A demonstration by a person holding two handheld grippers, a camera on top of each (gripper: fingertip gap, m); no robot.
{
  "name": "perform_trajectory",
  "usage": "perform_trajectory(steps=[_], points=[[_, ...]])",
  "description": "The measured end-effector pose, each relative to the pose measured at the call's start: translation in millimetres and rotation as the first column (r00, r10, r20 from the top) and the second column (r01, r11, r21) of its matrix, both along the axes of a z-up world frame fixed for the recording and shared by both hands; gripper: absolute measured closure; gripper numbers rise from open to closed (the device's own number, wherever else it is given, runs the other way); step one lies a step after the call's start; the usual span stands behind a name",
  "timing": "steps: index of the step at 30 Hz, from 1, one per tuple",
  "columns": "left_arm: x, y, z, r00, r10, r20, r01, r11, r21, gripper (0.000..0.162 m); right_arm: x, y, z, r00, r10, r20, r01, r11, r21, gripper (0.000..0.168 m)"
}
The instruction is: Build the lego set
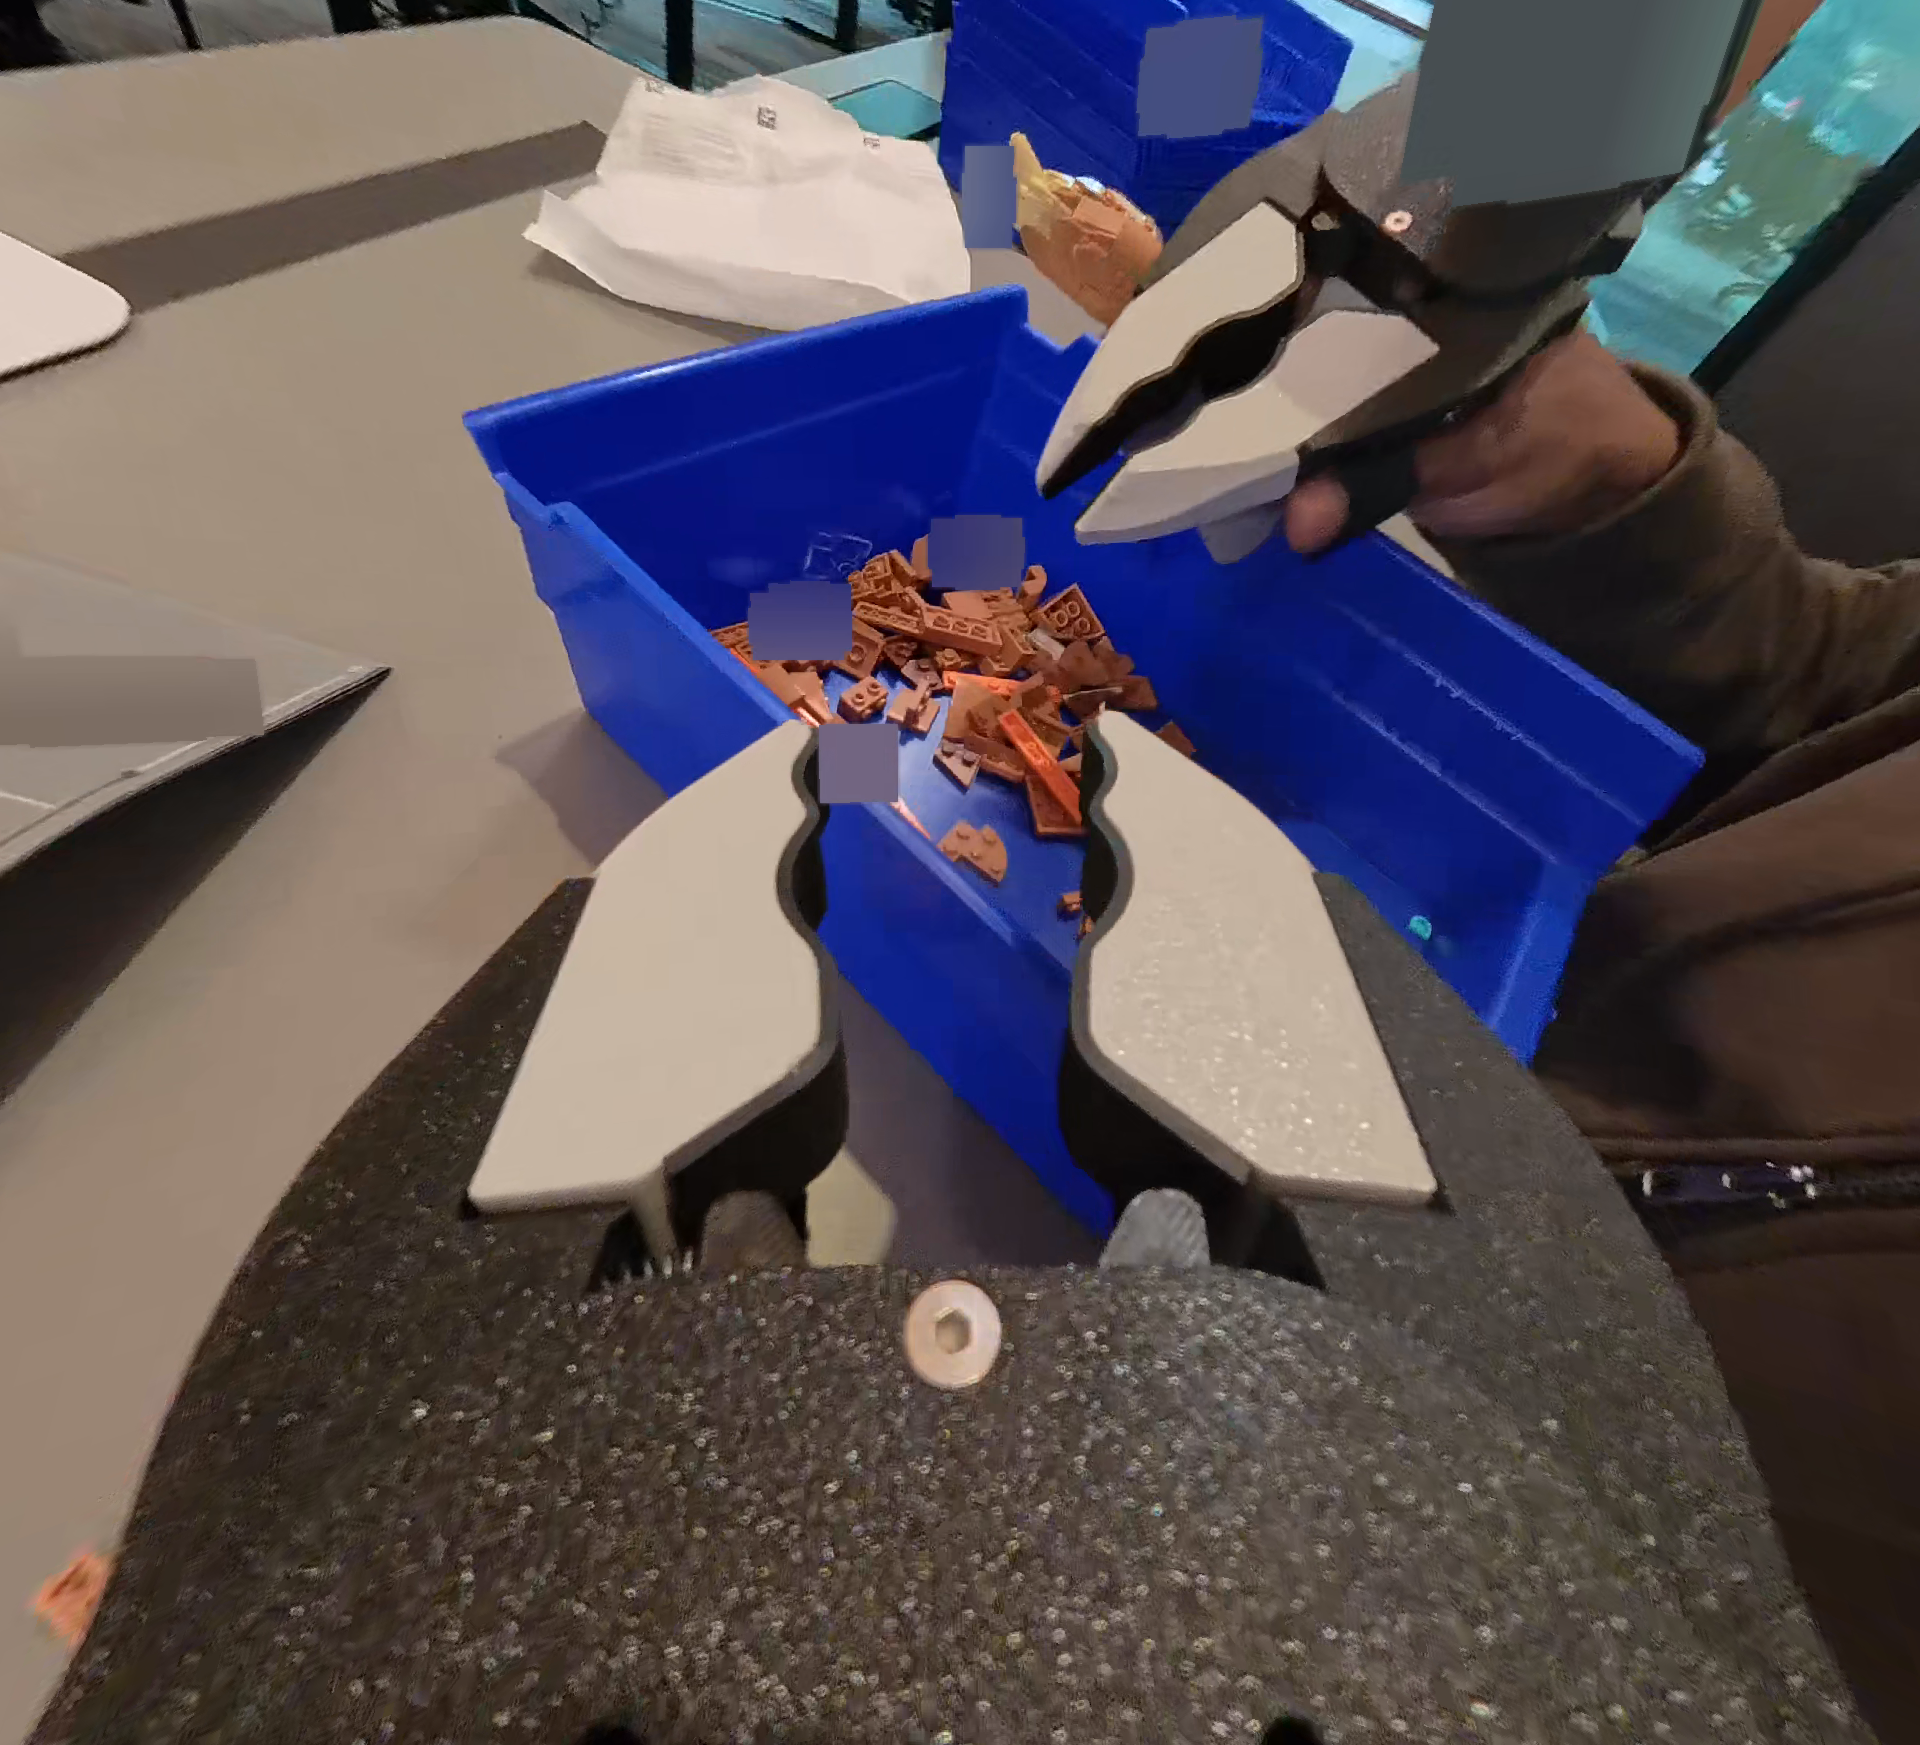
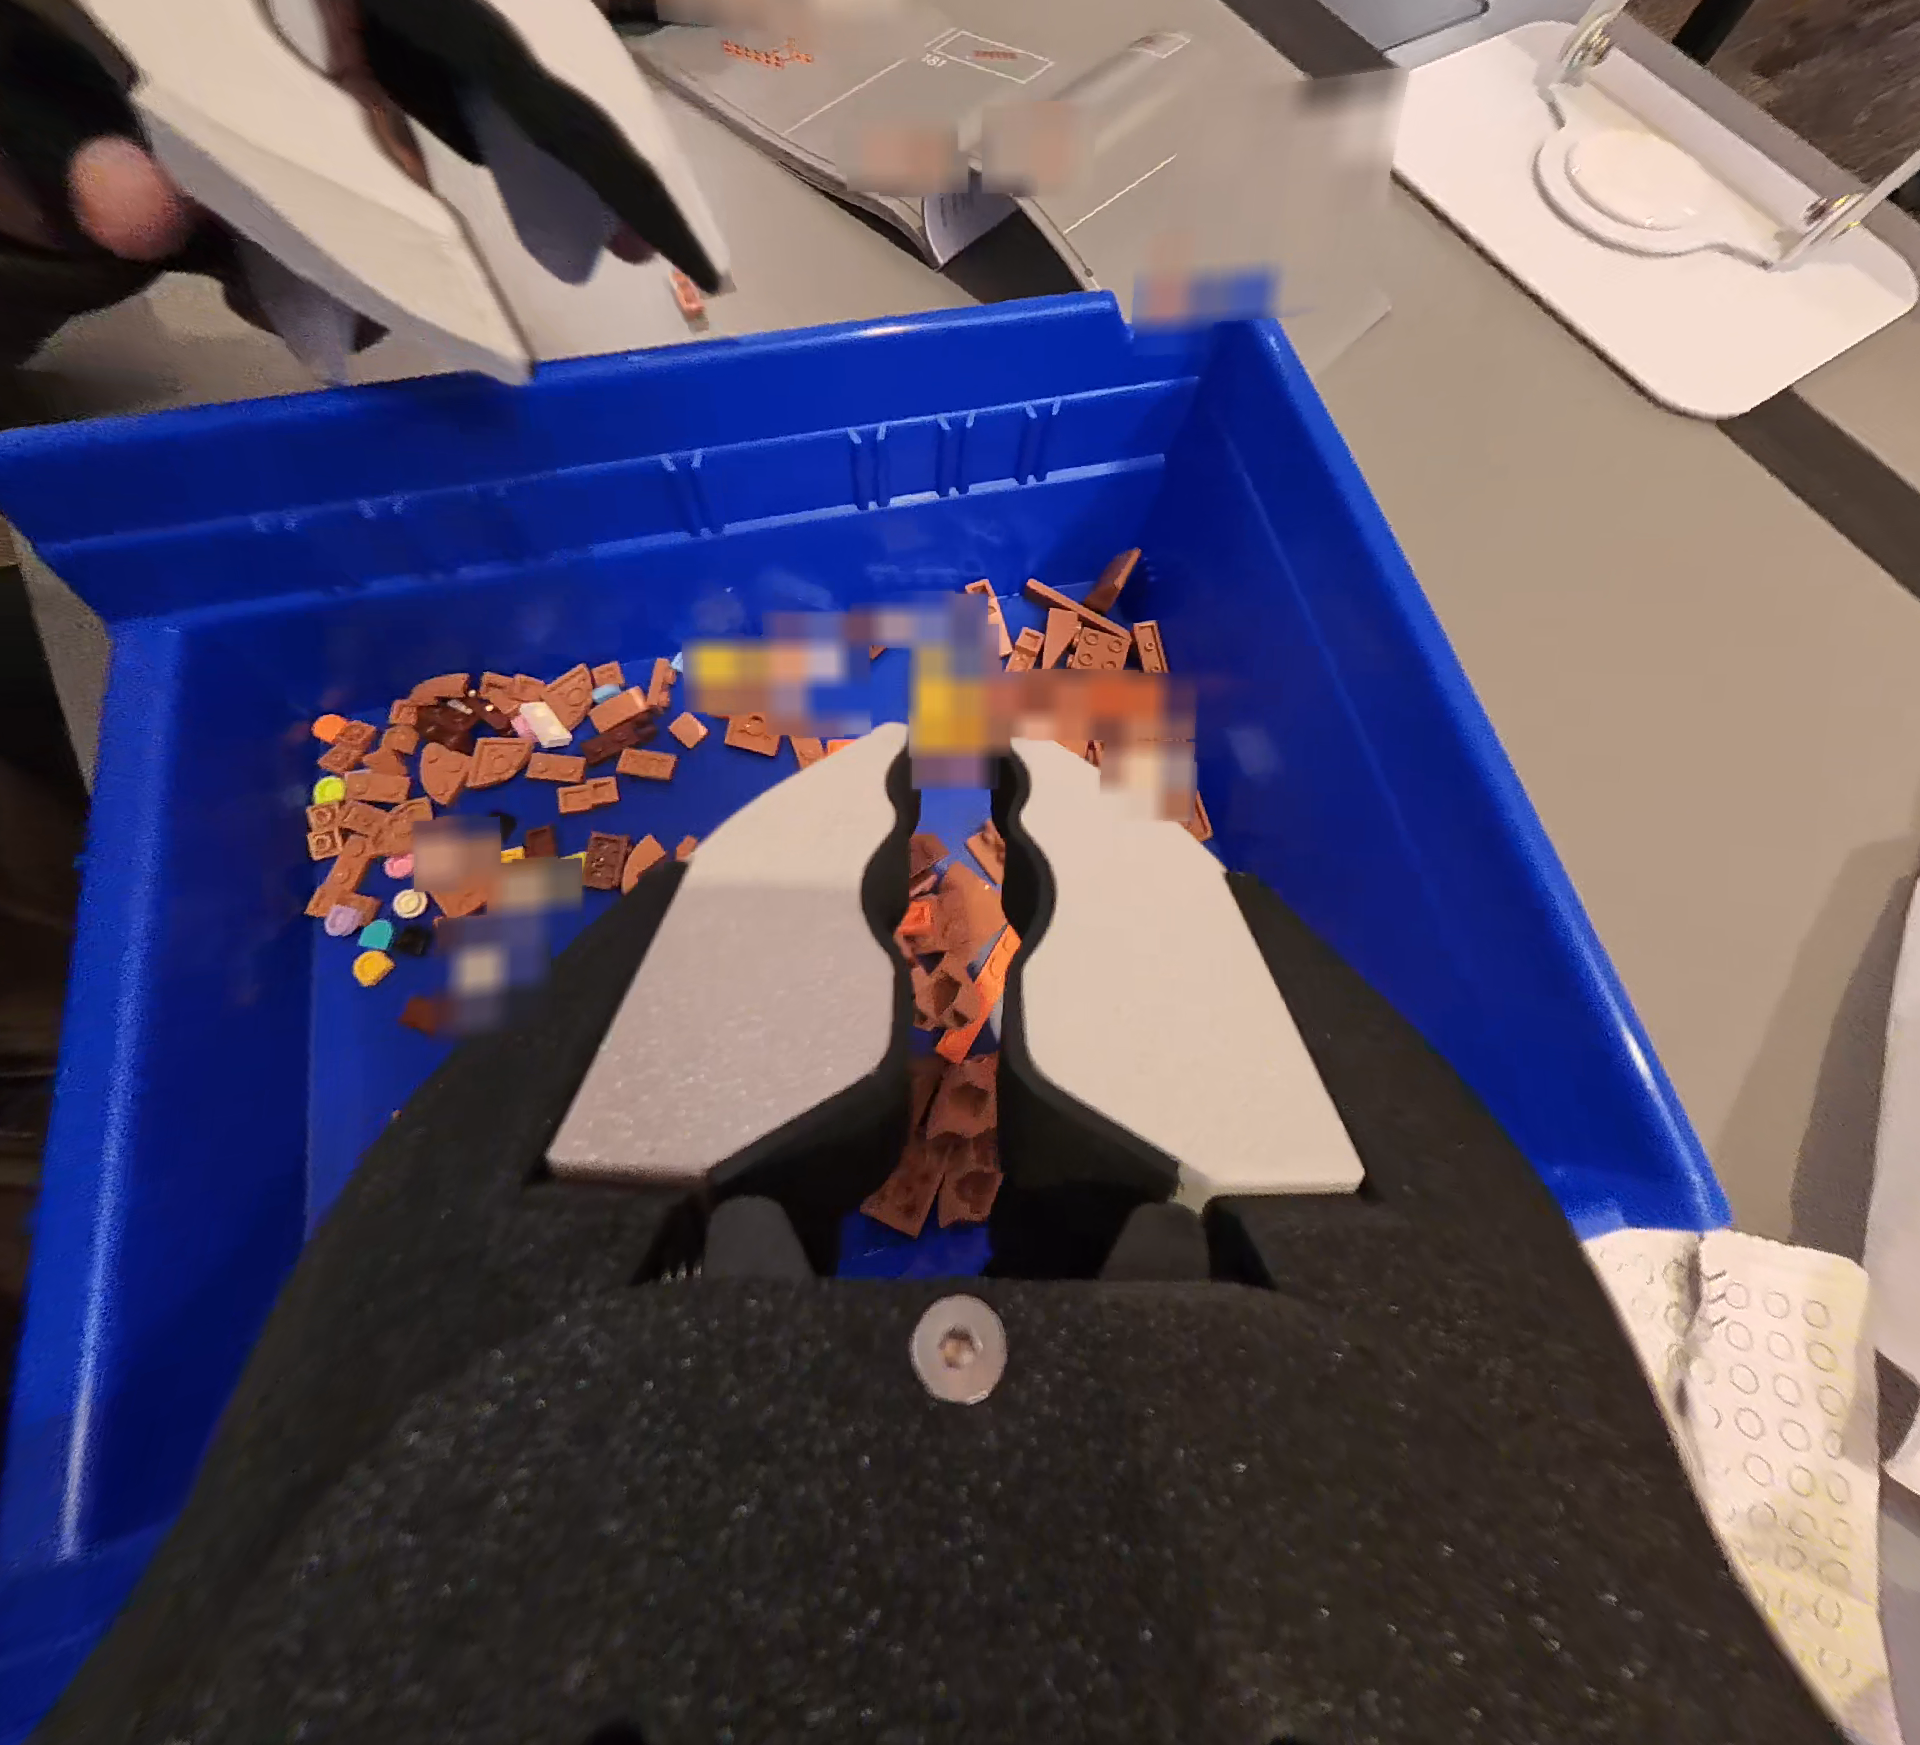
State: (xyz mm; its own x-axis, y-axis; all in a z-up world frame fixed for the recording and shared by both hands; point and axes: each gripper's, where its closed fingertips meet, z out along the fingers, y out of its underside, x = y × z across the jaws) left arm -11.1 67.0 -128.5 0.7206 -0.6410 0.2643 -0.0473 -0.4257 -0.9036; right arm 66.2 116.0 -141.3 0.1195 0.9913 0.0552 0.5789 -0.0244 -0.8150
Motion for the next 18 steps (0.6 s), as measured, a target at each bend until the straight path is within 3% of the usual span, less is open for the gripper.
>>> perform_trajectory(steps=[7,11,18], points=[[9,-10,1,0.992,-0.101,0.072,0.103,0.994,-0.026,0.135,-21,2,11,0.992,0.060,-0.111,-0.061,0.998,-0.013,0.162],[-1,-10,-8,0.995,-0.062,-0.081,0.061,0.998,-0.014,0.129,-37,-1,9,0.990,0.095,-0.104,-0.100,0.994,-0.044,0.163],[-3,-10,-3,0.997,-0.080,0.013,0.081,0.996,-0.031,0.134,-40,-2,6,0.989,0.124,-0.086,-0.128,0.991,-0.038,0.163]])
